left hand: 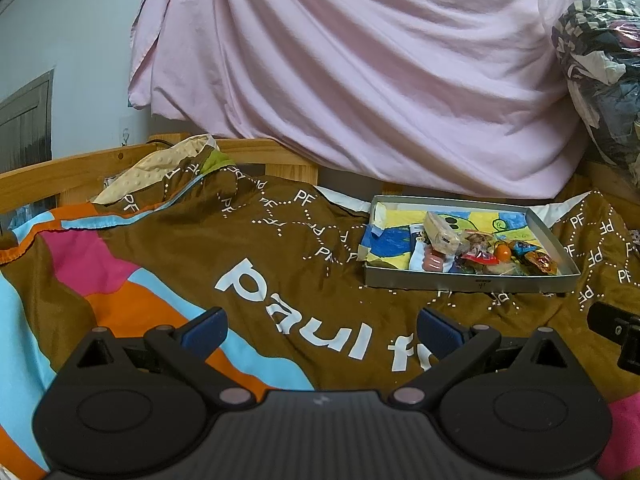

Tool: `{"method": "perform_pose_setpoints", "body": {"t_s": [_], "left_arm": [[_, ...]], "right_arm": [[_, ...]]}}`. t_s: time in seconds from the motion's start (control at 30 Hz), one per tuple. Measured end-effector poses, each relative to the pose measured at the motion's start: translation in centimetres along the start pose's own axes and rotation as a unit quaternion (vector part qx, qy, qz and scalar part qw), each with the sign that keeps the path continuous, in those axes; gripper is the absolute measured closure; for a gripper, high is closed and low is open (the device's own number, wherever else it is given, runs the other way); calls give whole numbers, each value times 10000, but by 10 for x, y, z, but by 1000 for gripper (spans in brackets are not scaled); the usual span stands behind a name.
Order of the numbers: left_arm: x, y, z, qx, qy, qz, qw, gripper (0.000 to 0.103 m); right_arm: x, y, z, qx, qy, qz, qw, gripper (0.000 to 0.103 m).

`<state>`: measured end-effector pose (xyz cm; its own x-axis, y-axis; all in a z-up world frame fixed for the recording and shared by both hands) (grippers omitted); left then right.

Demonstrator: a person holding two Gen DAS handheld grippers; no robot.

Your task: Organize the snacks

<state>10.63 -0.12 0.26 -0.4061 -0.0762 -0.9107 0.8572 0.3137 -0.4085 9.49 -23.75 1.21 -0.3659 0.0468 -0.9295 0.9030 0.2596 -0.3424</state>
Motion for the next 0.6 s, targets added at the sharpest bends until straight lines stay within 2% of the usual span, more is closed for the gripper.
{"method": "perform_pose_setpoints", "body": {"t_s": [0.6], "left_arm": [[0, -2, 1, -95, 81, 66, 9999, 0]], "right_arm": [[0, 1, 0, 6, 7, -39, 10000, 1]]}}
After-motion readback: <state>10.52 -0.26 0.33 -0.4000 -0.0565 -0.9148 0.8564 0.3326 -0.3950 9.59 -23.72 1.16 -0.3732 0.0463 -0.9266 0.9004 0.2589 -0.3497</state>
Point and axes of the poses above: each gripper's, at about its wrist camera, not at the fingertips, and y roughly the way its jaws point, z to its right, x to its underside, the point moved 4 cm from there along y, roughly the way its jaws point, and after that the axes turned 14 degrees about -x, right-handed, at the moved point
